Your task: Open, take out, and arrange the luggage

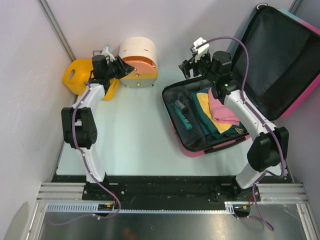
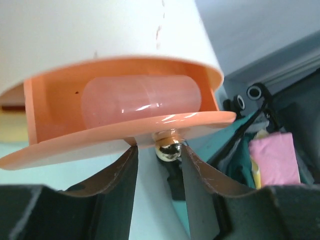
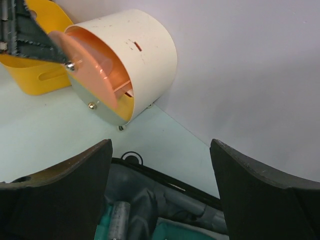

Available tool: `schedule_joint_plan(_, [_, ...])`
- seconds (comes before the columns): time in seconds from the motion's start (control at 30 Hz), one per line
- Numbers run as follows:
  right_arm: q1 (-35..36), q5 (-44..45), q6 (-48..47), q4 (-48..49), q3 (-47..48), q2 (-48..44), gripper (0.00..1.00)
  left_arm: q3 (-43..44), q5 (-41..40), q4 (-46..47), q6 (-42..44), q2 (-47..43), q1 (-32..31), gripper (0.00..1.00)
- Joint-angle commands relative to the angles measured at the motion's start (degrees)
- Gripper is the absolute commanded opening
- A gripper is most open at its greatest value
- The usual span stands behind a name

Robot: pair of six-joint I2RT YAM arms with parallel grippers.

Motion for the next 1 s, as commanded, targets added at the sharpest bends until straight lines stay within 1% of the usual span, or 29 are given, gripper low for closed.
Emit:
schedule_joint_plan(0.0, [-0.7,2.1,-1.7,-0.9,-2.8,-5.8,0.84,7.8,-3.2,5.5,-5.1,4.2,-0.8,0.45])
schedule_joint_plan(0.2, [-1.8,3.0,-2.4,-2.4,-5.4,-8.6,0.85,13.9,-4.8,6.1,-6.5,9.3,-1.3,0.50])
schedule_joint_plan(0.27, [-2.0,3.3,-2.9,-3.1,-5.9,-9.0,0.85,14.0,-4.6,6.1,-5.5,9.0,-1.4,0.52])
schedule_joint_plan(0.3, [-2.0,3.4,-3.0,-3.2,-5.9,-9.4,0.85,13.4,-4.1,6.1,-4.7,7.4,-1.4,0.54])
schedule_joint_plan(0.37, [-2.1,3.7,-3.1,-3.3,-6.5,-9.7,0.86,9.9,-4.0,6.5,0.5,4.7,-1.4,0.55])
schedule_joint_plan(0.4, [-2.5,3.7,-3.1,-3.4,-6.7,-9.9,0.87,8.4,-4.1,6.6,2.7,3.2,-1.4,0.58])
schedule_joint_plan(0.43, [-2.6,3.8,-3.1,-3.6,-6.6,-10.1,0.89,5.0,-3.9,6.7,7.4,-0.6,-1.2,0.60])
schedule_joint_plan(0.47, [-2.8,3.7,-3.1,-3.9,-6.7,-10.2,0.90,3.0,-3.6,6.7,10.3,-2.3,-1.1,0.64])
schedule_joint_plan(0.5, [-3.0,3.4,-3.2,-3.9,-6.7,-10.2,0.92,1.0,-3.6,6.7,13.3,-4.3,-1.1,0.73])
schedule_joint_plan(0.53, [-3.0,3.6,-3.2,-3.9,-6.8,-10.4,0.95,-3.6,-3.0,6.7,19.0,-8.1,-1.1,0.77])
schedule_joint_plan(0.57, [-3.1,3.7,-3.0,-3.5,-6.9,-10.4,0.96,-6.0,-2.6,6.7,21.9,-9.6,-1.1,0.80])
schedule_joint_plan(0.6, [-3.2,3.9,-2.4,-3.6,-6.9,-10.3,0.98,-8.2,-1.9,6.6,24.2,-11.2,-1.1,0.87])
schedule_joint_plan(0.63, [-3.2,6.6,-1.7,-3.5,-7.3,-10.4,0.99,-12.4,-1.7,6.6,27.2,-12.4,-1.1,0.91])
schedule_joint_plan(0.7, [-3.4,7.4,-0.1,-2.2,-7.9,-10.4,1.00,-15.7,-2.8,6.8,27.0,-14.5,-1.0,0.94])
schedule_joint_plan(0.77, [-4.5,5.7,0.4,-3.2,-8.0,-10.2,1.00,-18.3,-2.4,6.7,23.7,-14.4,-0.5,0.93])
schedule_joint_plan(0.83, [-4.8,5.5,1.3,-4.1,-8.0,-10.0,1.00,-18.6,-0.8,6.7,17.8,-13.0,-0.2,0.89])
schedule_joint_plan(0.87, [-4.9,5.4,1.4,-4.1,-8.1,-9.8,1.00,-18.4,0.3,6.8,15.4,-11.1,-0.2,0.84])
schedule_joint_plan(0.9, [-4.9,5.3,1.4,-5.9,-8.2,-9.8,1.00,-17.7,0.1,7.3,10.1,-9.7,-0.5,0.82])
schedule_joint_plan(0.97, [-5.4,5.5,1.7,-6.5,-8.4,-9.8,1.00,-16.8,-1.5,8.4,5.3,-6.1,-1.2,0.79])
